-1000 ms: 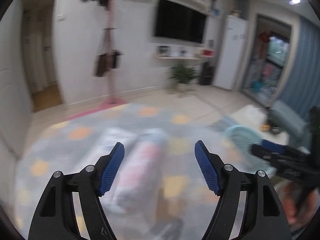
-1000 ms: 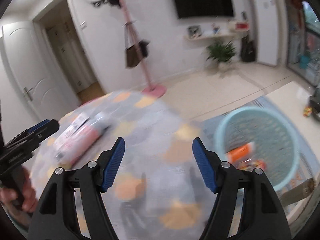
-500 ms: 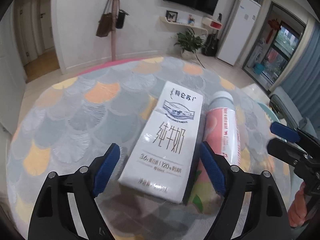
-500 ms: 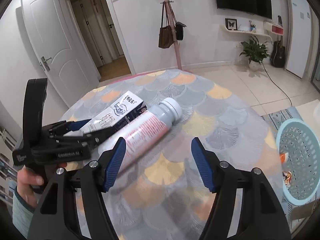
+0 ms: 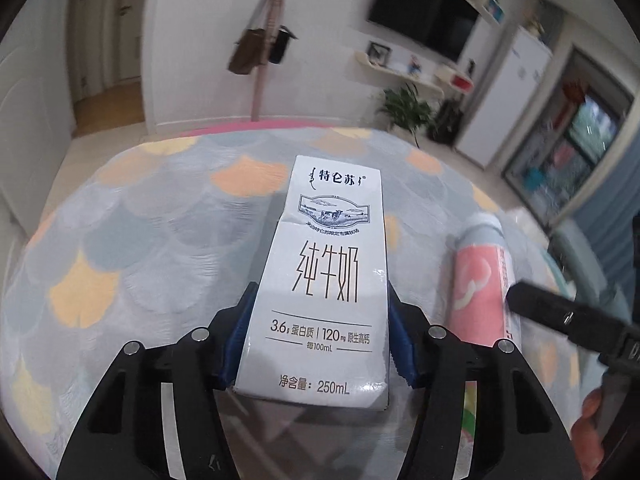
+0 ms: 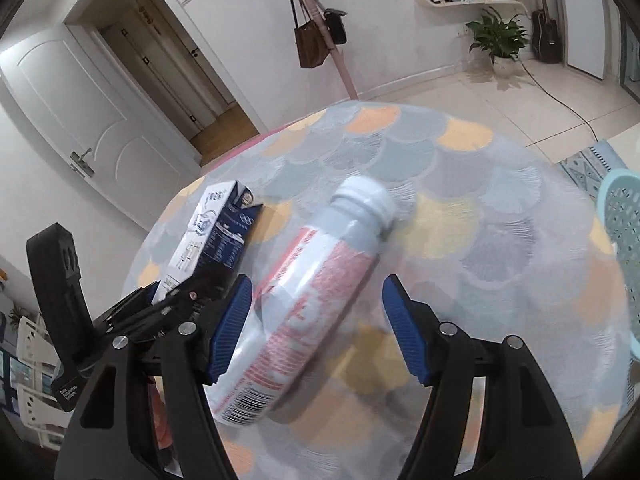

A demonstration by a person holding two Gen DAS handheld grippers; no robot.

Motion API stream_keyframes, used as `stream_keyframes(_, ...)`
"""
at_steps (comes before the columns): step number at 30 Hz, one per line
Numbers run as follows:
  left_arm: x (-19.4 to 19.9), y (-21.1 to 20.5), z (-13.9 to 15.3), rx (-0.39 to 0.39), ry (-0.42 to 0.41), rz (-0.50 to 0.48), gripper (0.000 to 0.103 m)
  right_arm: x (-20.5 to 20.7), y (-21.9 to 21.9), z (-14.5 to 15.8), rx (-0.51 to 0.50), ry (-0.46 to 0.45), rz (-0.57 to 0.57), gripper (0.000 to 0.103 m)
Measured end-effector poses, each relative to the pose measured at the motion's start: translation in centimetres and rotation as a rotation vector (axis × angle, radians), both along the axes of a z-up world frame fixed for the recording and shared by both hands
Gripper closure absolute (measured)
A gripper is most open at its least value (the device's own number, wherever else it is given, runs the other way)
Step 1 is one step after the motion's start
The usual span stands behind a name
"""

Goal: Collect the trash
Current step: 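Grasp the pink bottle with the right tool while the left tool holds the carton, then drop the milk carton and pink bottle into the blue basket, opening both tools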

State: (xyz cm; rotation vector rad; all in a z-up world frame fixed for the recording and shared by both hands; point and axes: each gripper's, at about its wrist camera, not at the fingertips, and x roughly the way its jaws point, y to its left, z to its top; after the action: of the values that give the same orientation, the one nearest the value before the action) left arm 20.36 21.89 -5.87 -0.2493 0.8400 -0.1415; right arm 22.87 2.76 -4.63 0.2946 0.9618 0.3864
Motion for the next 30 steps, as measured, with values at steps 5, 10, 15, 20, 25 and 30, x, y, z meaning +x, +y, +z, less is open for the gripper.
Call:
stream_keyframes(5, -0.7, 2.5, 0.4, -0.039, -0.033, 0.097, 0.047, 0.4, 3.0, -1.3, -0.037, 0.069, -0.009, 0.038)
stream_keyframes(10, -1.3, 3.3, 0.4, -0.073, -0.046, 0.108, 0.047, -0.4, 4.6, -2.0, -0.080, 0.050, 0.014, 0.039)
stream_keyframes(15, -1.4, 1.9, 0.8, 0.010, -0.070, 0.084, 0.048, -2.2, 4.6, -1.6, -0.171, 0.001, 0.063, 0.054)
stream_keyframes(20, -1.8, -1.1, 1.3, 0.128, -0.102, 0.004, 0.050, -4.1, 2.2, -1.5, -0.216, -0.031, 0.085, 0.056)
stream_keyframes(25, -3.1, -3.2, 2.6, 0.047, -0.113, -0.079, 0.051, -5.5, -3.0, -1.2, -0.151, -0.026, 0.045, 0.056)
stream_keyframes(30, -4.3, -7.1, 4.4, 0.028, -0.142, -0.164, 0.051, -6.7, -8.4, 0.0, -0.092, -0.066, -0.010, 0.057)
